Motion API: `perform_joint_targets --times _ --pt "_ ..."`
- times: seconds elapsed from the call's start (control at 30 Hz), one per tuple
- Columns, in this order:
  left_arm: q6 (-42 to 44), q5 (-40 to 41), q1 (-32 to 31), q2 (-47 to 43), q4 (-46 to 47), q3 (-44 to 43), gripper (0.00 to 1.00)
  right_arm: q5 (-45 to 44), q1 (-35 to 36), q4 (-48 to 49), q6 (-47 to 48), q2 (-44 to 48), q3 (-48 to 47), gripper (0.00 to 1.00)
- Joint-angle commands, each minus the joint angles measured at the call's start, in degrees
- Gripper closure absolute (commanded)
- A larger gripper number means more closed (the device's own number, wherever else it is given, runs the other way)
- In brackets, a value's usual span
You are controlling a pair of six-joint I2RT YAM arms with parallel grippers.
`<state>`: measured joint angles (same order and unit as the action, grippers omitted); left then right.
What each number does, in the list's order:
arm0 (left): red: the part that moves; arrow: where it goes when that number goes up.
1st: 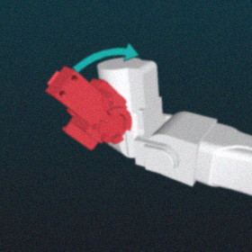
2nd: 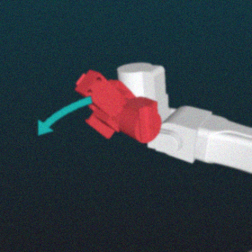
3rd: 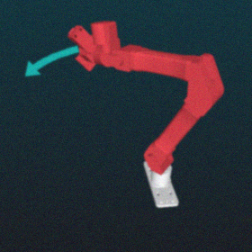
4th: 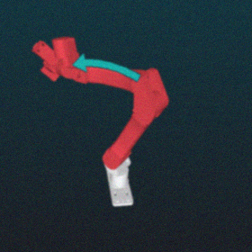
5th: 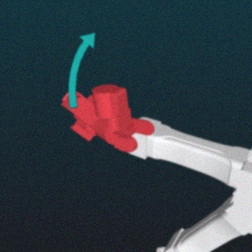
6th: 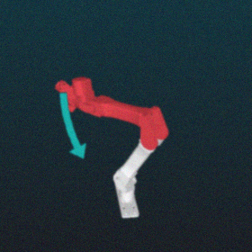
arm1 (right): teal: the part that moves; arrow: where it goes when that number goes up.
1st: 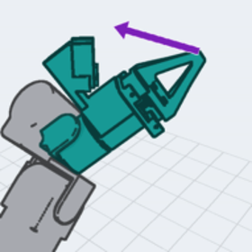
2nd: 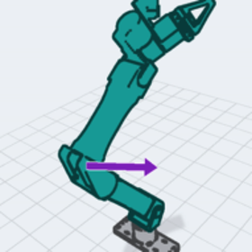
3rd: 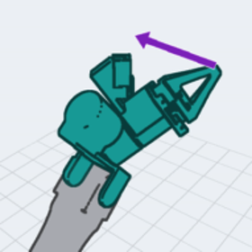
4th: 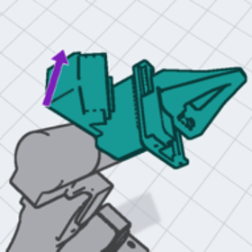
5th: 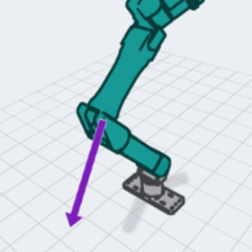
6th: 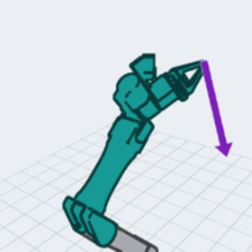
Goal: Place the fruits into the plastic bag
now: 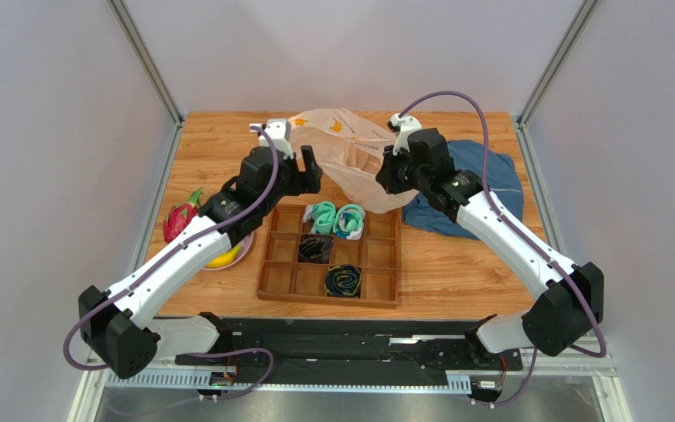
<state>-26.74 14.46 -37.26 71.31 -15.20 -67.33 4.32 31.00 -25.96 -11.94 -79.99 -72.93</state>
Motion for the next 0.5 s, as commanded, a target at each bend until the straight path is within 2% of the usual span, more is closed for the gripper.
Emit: perform_joint_targets --times 0.0,0.17,0.23,0.47 --pt "-3.6 7.5 3.7 -6.9 -7.5 8.0 0.12 -0.3 0.2 1.6 0.8 1.0 -0.6 0.96" --pt "-4.6 10.1 10.4 -11.8 -14.3 15.5 0.11 0.4 0.2 2.0 0.3 1.0 0.2 0.96" --pt "-4.1 8.6 13.9 -11.0 -16.3 16.4 0.1 0.8 0.3 2.2 0.1 0.8 0.3 0.96" --pt "-0.6 5.7 19.8 -4.1 -15.2 16.4 0.13 0.9 0.2 1.9 0.2 0.6 -0.6 0.96"
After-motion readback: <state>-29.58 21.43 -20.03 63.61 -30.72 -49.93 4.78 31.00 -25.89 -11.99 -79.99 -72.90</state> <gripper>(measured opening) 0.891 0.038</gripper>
